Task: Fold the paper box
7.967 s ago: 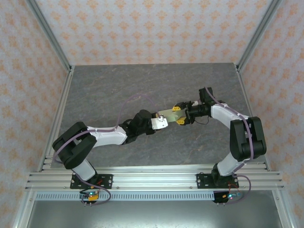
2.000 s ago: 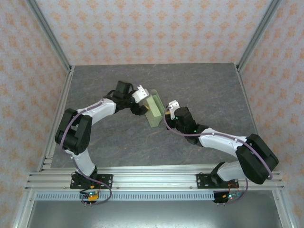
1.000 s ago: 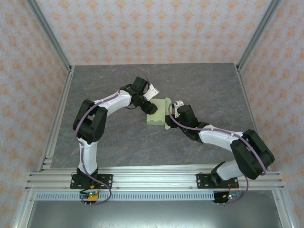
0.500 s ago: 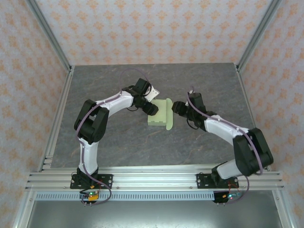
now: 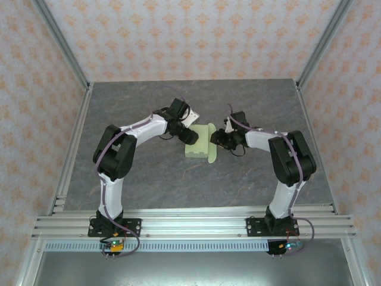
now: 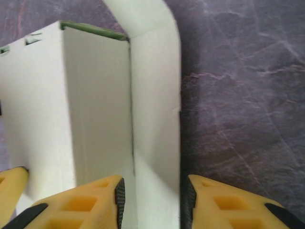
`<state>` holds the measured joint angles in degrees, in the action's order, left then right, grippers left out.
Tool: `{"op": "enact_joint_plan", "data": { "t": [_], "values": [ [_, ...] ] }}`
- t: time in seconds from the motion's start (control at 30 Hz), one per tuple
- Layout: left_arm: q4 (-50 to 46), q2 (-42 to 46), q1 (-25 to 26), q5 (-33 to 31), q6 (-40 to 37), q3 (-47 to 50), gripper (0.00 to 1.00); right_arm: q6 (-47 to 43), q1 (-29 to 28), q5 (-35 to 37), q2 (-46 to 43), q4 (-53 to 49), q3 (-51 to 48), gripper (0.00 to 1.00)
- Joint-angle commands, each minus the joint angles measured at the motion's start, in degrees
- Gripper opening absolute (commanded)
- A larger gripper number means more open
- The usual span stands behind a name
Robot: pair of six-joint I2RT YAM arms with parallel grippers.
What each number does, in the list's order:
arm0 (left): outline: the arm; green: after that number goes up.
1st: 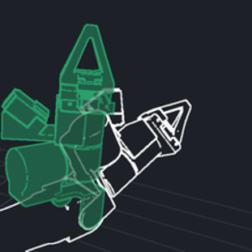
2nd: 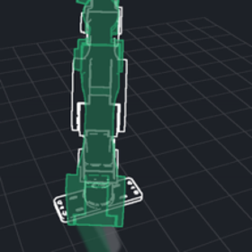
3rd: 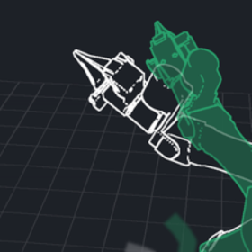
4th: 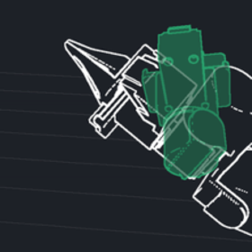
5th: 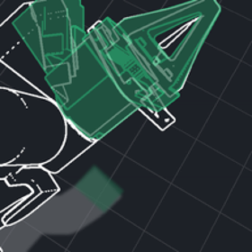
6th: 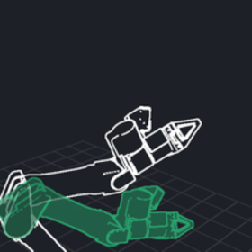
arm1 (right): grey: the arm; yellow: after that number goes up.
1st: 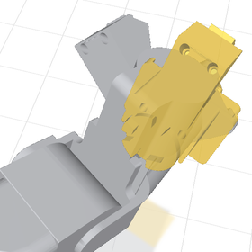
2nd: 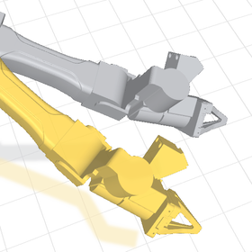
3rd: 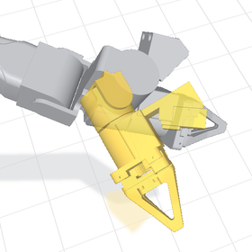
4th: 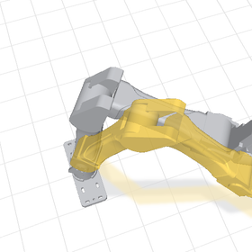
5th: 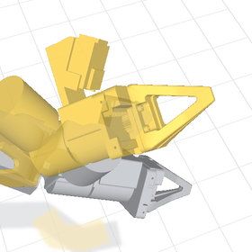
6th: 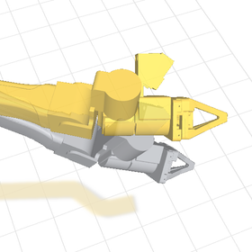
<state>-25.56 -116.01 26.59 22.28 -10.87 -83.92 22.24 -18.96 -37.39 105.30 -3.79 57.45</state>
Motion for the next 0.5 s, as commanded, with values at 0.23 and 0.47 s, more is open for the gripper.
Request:
{"op": "enact_joint_plan", "data": {
  "t": [0.23, 0.47],
  "values": [
    [0.25, -1.6, -1.2, 0.58, 3.4, 2.09, 0.69, -1.55, -0.09, -5.37, 4.66, 2.94, 1.02, 0.27],
    [1.65, 0.42, -2.11, 2.35, 6.1, 3.56, 0.69, -5.06, 0.17, -7.28, 3.32, 5.11, 0.44, 0.04]
  ]
}}
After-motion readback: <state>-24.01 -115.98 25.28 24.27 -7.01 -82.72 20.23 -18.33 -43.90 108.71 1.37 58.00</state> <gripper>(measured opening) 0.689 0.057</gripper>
